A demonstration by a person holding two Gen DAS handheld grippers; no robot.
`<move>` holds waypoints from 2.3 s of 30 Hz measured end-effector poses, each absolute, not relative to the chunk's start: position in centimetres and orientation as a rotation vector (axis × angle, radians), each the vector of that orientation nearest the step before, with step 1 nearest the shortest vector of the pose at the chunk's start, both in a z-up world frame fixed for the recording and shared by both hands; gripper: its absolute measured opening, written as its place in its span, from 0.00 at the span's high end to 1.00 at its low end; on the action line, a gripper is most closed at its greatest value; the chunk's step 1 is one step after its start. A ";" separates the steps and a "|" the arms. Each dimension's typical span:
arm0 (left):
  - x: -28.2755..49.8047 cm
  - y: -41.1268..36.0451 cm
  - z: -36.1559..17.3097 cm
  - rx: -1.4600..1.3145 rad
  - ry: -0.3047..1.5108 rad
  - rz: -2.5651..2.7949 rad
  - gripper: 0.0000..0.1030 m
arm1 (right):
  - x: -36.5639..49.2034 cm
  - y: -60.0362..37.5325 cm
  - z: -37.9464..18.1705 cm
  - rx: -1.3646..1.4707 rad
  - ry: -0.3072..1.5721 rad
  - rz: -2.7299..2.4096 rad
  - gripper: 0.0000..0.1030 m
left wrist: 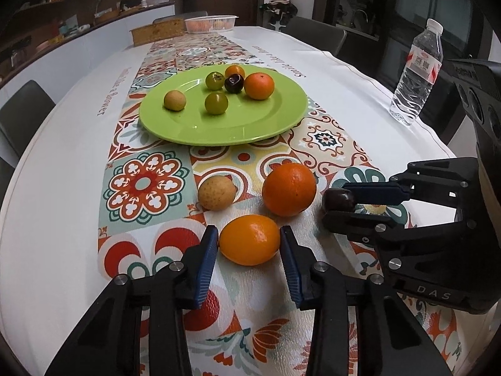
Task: Organize fruits
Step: 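Move the left tool to a mandarin while the right tool approaches another dark plum, then close the left tool on the mandarin while the right tool grasps the dark plum, then carry the mandarin and the plum over the green plate with both tools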
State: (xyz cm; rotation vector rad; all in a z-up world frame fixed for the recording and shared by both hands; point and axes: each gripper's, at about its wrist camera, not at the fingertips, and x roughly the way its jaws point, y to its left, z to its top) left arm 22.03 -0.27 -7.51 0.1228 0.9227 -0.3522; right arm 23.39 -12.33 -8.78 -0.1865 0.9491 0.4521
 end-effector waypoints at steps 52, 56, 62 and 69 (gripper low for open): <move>20.6 -0.7 4.0 0.126 0.658 -0.281 0.62 | 22.4 -14.1 1.6 -0.117 0.684 0.456 0.71; 22.1 -0.5 4.5 0.128 0.648 -0.272 0.62 | 23.7 -14.0 2.0 -0.119 0.679 0.444 0.71; 24.2 0.2 4.8 0.104 0.648 -0.271 0.62 | 25.7 -13.8 2.3 -0.113 0.676 0.431 0.71; 27.1 1.1 4.8 0.070 0.659 -0.288 0.62 | 28.1 -13.1 2.7 -0.118 0.676 0.434 0.71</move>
